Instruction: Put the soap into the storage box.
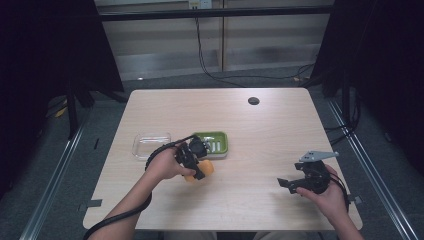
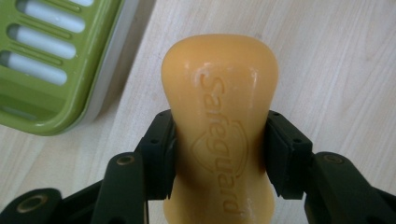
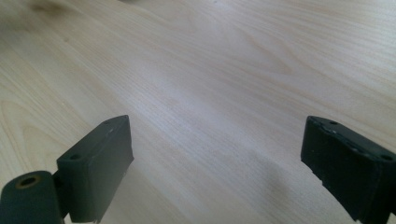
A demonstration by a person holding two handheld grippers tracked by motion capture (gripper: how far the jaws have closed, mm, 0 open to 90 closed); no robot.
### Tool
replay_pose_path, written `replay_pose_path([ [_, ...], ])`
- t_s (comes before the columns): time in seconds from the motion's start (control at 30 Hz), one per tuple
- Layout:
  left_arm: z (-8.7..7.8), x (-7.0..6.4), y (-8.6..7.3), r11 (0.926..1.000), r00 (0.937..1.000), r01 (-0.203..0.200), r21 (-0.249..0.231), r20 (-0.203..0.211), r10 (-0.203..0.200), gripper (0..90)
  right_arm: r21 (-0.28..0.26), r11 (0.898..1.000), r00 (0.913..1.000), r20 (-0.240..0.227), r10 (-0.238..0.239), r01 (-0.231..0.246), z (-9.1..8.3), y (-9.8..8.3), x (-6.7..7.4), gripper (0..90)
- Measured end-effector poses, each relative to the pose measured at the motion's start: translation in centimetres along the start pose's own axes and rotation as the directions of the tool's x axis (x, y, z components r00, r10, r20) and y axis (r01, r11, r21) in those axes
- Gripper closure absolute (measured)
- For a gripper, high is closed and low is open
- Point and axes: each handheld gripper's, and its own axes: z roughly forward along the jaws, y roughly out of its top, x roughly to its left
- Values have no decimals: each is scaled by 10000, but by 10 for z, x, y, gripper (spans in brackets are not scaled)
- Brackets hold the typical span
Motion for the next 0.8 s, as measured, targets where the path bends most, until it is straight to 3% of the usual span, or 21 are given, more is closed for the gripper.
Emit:
replay_pose_path([
  [0.43,-10,6,7,9994,10000,56,-340,11,-55,500,189,9997,9999,-31,-121,122,3,-1,0,77],
  [0.8,-15,8,12,9995,10000,42,-299,13,-42,500,54,10000,9999,161,56,-57,1,-1,-1,63],
])
